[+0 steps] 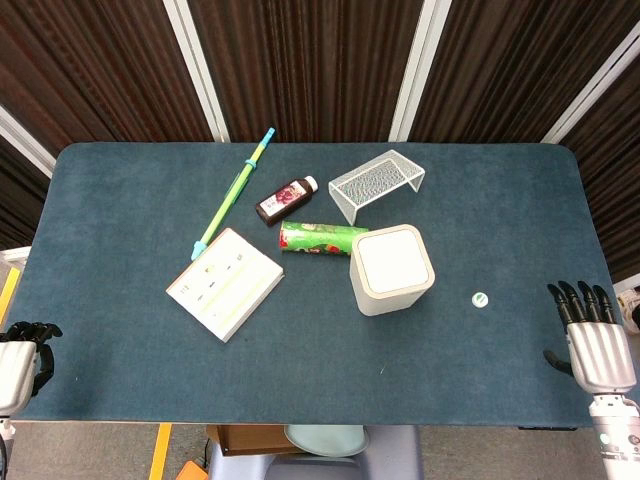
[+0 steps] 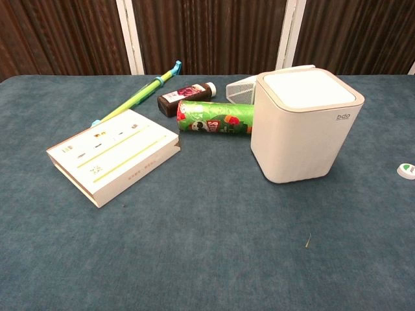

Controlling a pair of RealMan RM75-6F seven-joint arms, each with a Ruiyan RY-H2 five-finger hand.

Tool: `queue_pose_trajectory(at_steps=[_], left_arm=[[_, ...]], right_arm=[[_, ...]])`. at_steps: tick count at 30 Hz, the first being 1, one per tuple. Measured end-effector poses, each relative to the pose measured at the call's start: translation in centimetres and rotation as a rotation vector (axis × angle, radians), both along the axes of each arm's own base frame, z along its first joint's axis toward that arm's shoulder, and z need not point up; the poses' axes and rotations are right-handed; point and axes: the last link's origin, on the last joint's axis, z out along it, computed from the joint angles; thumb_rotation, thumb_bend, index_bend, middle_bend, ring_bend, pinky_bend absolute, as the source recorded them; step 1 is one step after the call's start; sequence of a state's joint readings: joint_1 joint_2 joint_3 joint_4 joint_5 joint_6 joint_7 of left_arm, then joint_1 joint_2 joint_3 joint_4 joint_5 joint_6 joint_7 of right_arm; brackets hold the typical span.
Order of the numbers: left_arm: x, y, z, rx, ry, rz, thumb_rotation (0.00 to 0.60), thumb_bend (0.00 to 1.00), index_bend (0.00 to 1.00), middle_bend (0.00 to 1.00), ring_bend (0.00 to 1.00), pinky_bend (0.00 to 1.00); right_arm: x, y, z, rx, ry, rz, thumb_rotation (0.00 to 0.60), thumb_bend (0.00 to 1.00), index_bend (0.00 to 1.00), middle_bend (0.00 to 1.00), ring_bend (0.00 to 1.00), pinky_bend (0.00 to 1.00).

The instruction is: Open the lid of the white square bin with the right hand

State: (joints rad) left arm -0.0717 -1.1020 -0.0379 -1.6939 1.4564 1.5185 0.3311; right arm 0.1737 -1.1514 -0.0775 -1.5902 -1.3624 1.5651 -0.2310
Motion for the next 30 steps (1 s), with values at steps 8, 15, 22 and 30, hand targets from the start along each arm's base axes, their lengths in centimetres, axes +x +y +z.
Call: queue_pose_trajectory(at_steps=[8, 15, 22, 30], left_arm=[[0.0, 0.0, -0.2, -0.017, -0.008, -0.004, 0.600, 0.73, 0.43, 0.43, 0.33, 0.53], [0.0, -0.1, 0.0, -0.025, -0.020, -0.007, 0.600, 0.73, 0.43, 0.43, 0.33, 0.54], [0.3, -0.3, 0.0, -0.032, -0.030, -0.012, 0.600, 0.73, 0.43, 0.43, 0.33, 0.54], [0.3, -0.4, 0.2, -0.037, -0.027, -0.007, 0.600, 0.73, 0.43, 0.43, 0.33, 0.54]], right_arm=[[0.2, 0.5, -0.2, 0.030, -0.028, 0.002, 0.600, 0.12, 0.20, 0.19, 0.07, 0.16], [1.0, 0.4, 0.0, 0.005, -0.037, 0.032, 0.600, 0.44, 0.17, 0.46, 0.42, 0.32], [4.2, -0.8, -0.1, 0.053, -0.052, 0.066, 0.600, 0.60, 0.17, 0.71, 0.76, 0.65], [10.9, -3.4, -1.0, 0.165, 0.000, 0.124, 0.600, 0.63, 0.21, 0.76, 0.81, 0.69]])
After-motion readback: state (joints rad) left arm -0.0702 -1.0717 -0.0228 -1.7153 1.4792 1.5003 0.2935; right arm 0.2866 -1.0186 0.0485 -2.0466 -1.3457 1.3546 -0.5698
